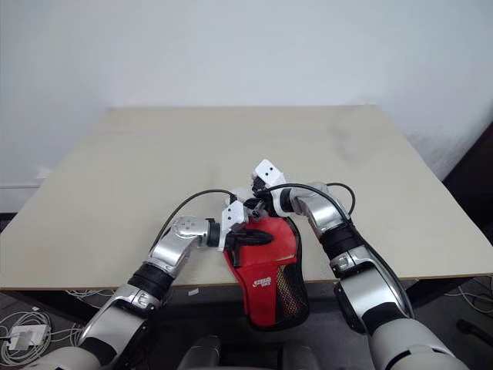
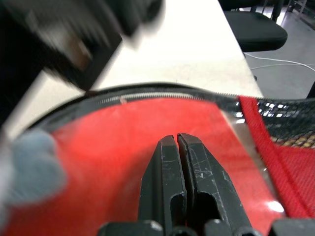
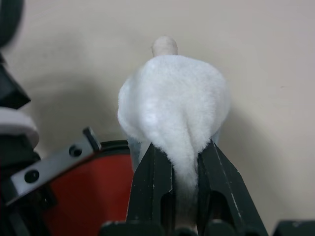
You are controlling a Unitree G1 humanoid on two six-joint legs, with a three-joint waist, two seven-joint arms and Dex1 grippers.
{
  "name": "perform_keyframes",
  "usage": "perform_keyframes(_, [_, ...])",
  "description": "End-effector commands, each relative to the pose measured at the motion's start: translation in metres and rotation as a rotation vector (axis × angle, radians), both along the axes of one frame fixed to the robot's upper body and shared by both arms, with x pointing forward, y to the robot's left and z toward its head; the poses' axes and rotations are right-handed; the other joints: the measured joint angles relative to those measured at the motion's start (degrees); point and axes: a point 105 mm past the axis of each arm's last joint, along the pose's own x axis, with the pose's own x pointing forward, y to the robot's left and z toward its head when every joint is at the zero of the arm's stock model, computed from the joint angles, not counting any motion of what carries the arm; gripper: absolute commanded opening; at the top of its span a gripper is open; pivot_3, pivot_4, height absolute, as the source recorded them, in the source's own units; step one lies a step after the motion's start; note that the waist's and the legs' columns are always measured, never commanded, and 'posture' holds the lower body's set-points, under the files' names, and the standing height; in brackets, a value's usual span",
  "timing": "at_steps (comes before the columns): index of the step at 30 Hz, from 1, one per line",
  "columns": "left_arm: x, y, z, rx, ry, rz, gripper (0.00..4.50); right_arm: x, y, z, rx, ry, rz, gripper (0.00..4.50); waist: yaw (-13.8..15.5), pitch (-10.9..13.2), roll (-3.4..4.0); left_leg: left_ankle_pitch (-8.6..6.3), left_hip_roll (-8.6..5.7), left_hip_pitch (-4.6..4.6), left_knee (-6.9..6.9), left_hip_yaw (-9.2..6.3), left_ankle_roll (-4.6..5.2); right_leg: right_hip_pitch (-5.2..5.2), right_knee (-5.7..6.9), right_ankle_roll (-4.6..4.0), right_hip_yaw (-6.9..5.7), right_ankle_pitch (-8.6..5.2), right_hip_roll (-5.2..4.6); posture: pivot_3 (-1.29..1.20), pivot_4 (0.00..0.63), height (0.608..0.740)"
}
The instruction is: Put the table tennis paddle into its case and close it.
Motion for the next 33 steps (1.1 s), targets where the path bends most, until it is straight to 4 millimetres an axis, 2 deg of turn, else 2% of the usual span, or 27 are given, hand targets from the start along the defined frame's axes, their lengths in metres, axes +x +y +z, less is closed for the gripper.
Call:
perform_keyframes(1, [0.004, -0.003, -0.002, 0.008, -0.017, 0.017, 0.0, 0.008, 0.004, 0.02, 0.026, -0.071, 0.003, 0.15, 0.0, 0.0, 0.0, 0.0, 0.0, 0.01, 0.0, 0.0, 0.0, 0.02, 0.0, 0.0, 0.0, 0.0, 0.0, 0.0, 0.0, 0.684])
perform_keyframes(10, [0.004, 0.003, -0.018, 0.035, 0.014, 0.04, 0.0, 0.018, 0.003, 0.02, 0.021, -0.077, -0.053, 0.15, 0.0, 0.0, 0.05, 0.0, -0.01, 0.04, 0.02, 0.0, 0.0, 0.06, 0.0, -0.01, 0.0, 0.01, 0.0, 0.0, 0.0, 0.684])
perform_keyframes(20, [0.002, 0.01, -0.027, 0.056, 0.017, 0.05, 0.0, 0.035, 0.001, 0.021, 0.002, -0.09, -0.161, 0.15, 0.0, -0.1, 0.1, 0.0, -0.01, 0.07, 0.02, 0.0, 0.0, 0.08, 0.02, -0.05, 0.0, 0.03, 0.0, 0.0, 0.0, 0.684])
perform_keyframes(26, [0.001, 0.012, -0.03, 0.062, 0.026, 0.052, 0.0, 0.051, -0.011, 0.022, -0.046, -0.12, -0.263, 0.15, 0.0, -0.1, 0.1, 0.01, -0.01, 0.09, 0.02, -0.01, 0.0, 0.09, 0.03, -0.15, 0.0, 0.09, 0.0, 0.0, 0.0, 0.684])
perform_keyframes(33, [0.001, 0.012, -0.031, 0.068, 0.026, 0.051, 0.0, 0.06, -0.038, 0.028, -0.091, -0.151, -0.315, 0.15, 0.0, -0.1, 0.15, 0.01, -0.01, 0.09, 0.02, -0.01, 0.01, 0.08, 0.03, -0.16, 0.0, 0.09, 0.0, 0.0, 0.0, 0.684])
